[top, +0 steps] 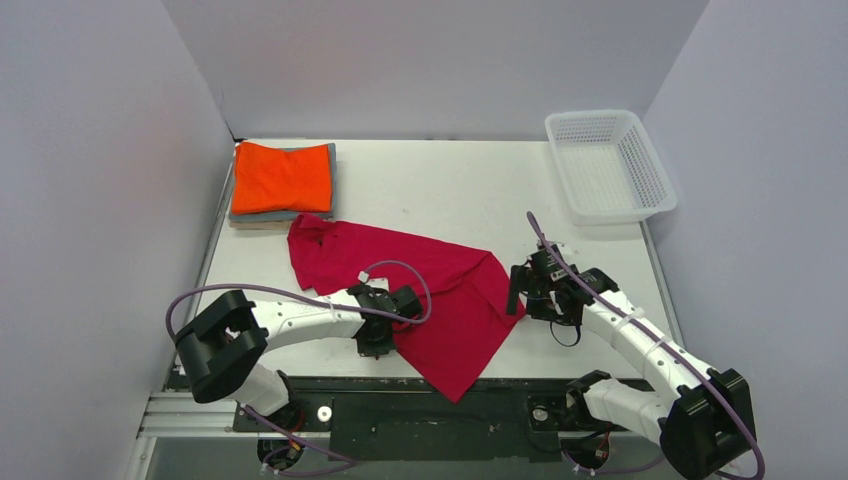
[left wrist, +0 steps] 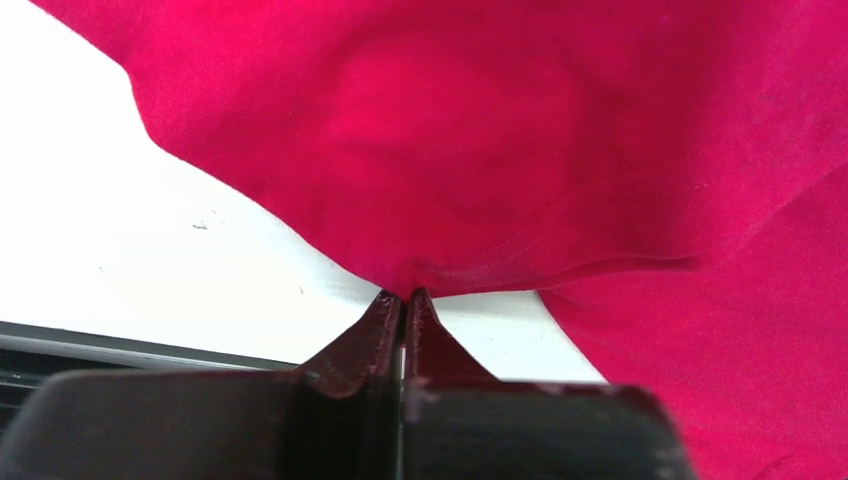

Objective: Fold and stack the t-shirts
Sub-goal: Flatten out the tshirt

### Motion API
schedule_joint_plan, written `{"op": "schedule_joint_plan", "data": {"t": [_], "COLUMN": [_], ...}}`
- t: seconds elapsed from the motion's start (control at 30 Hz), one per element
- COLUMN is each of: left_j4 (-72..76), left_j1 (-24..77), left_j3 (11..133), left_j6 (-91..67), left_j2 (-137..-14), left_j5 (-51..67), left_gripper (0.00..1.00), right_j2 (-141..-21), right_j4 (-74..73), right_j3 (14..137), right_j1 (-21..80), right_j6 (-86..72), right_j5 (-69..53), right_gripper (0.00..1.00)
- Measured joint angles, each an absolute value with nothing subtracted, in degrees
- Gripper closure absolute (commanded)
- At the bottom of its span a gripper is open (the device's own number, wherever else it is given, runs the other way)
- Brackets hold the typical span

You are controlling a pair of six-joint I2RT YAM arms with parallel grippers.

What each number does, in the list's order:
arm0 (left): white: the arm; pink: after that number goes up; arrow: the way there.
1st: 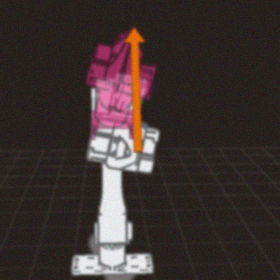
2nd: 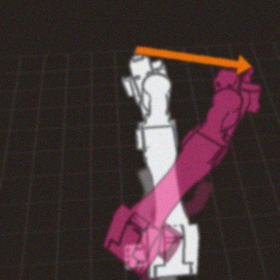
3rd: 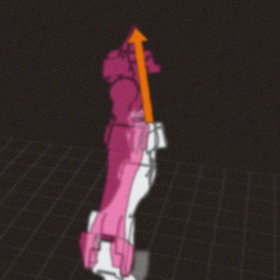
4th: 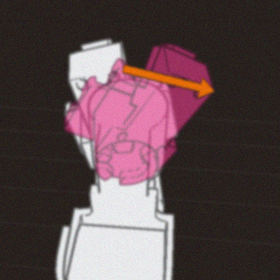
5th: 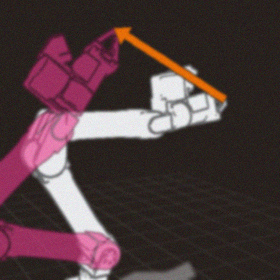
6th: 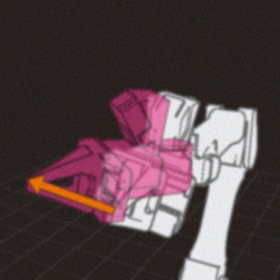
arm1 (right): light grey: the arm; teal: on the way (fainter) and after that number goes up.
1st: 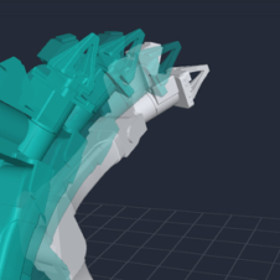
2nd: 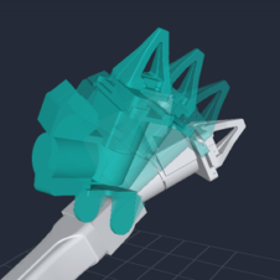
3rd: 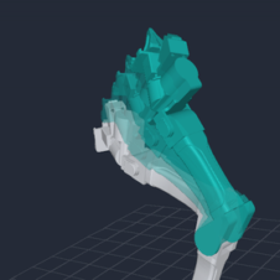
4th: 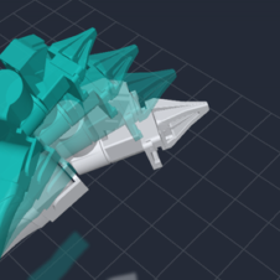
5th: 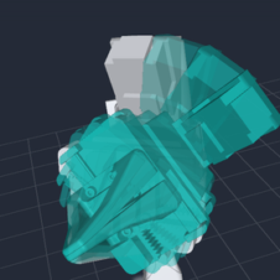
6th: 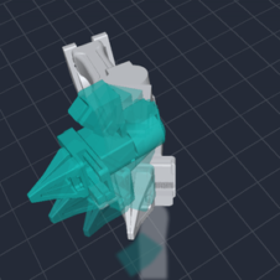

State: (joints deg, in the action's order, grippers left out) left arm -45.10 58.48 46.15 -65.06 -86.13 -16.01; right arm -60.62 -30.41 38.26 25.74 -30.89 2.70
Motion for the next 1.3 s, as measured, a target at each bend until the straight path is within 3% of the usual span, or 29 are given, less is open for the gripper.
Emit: {"op": "schedule_joint_plan", "data": {"t": [0.27, 0.6, 0.83, 1.13, 1.3], "left_j4": [-44.42, -44.38, -44.58, -45.71, -47.62], "left_j1": [58.57, 58.35, 58.35, 58.28, 57.04], "left_j3": [44.71, 42.76, 42.76, 42.76, 42.83], "left_j6": [-65.82, -65.87, -66.04, -66.94, -67.42], "left_j2": [-83.99, -80.58, -80.34, -79.29, -78.22], "left_j5": [-17.52, -22.85, -24.18, -26.28, -28.29], "left_gripper": [1.00, 1.00, 1.00, 1.00, 1.00], "right_j2": [-61.91, -76.86, -83.42, -85.19, -84.79], "right_j4": [-30.00, -28.23, -25.89, -25.76, -26.79], "right_j3": [37.52, 42.06, 44.16, 44.18, 44.18], "right_j1": [31.00, 38.50, 39.44, 39.42, 39.33], "right_j6": [-33.56, -35.00, -35.81, -36.49, -36.64], "right_j5": [4.19, 10.28, 13.32, 17.21, 19.46], "right_gripper": [0.20, 0.46, 0.58, 1.00, 1.00]}}
